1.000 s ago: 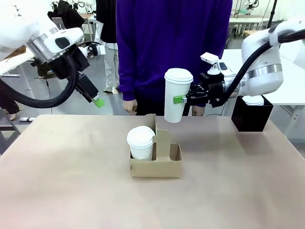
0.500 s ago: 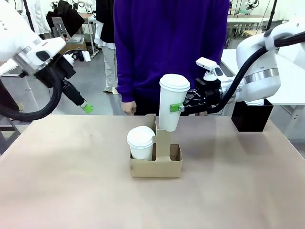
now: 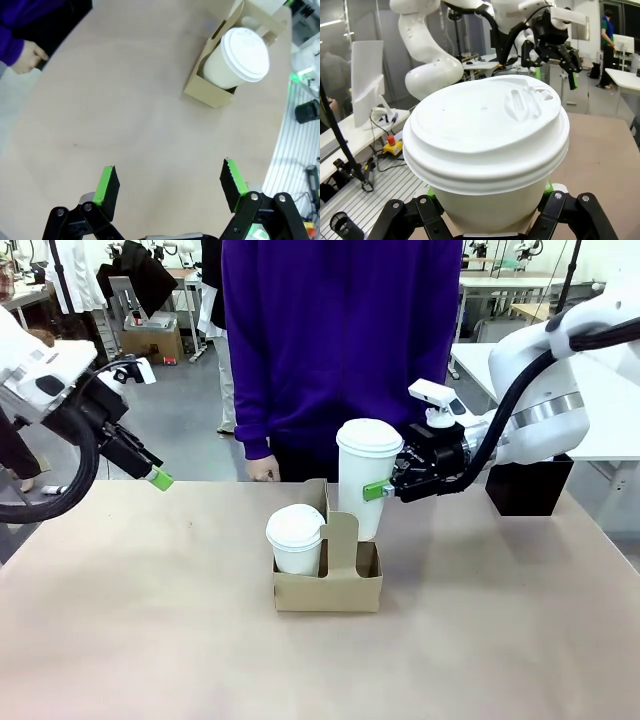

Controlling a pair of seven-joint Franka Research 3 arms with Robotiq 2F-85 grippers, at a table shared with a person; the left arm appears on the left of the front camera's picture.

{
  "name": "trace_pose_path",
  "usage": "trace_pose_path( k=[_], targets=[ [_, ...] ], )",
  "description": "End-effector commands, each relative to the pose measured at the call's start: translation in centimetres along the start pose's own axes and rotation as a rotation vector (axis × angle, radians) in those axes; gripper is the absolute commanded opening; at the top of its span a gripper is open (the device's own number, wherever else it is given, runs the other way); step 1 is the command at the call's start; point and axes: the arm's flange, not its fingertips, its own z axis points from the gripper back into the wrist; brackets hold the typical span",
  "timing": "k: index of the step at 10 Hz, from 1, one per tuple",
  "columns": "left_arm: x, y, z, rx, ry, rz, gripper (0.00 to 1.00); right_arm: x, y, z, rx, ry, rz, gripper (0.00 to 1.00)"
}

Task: Pour a drink into a cup and package it in a carrier.
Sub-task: Insert the held 600 ml Paper Cup into the Cup Carrier.

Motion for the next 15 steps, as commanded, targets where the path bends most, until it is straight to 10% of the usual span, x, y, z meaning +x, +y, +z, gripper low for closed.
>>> trace_pose_path(
  k=[1, 15],
  targets=[
    [-1.9, 0.2, -0.4, 0.007, -0.068, -0.032, 1.00, -0.8, 0.4, -1.3, 0.027, -0.030, 0.020, 0.80],
    [-3.0, 0.7, -1.3, -0.019, -0.049, -0.022, 1.00, -9.2, -0.5, -1.6, 0.110, -0.016, 0.019, 0.80]
  ],
)
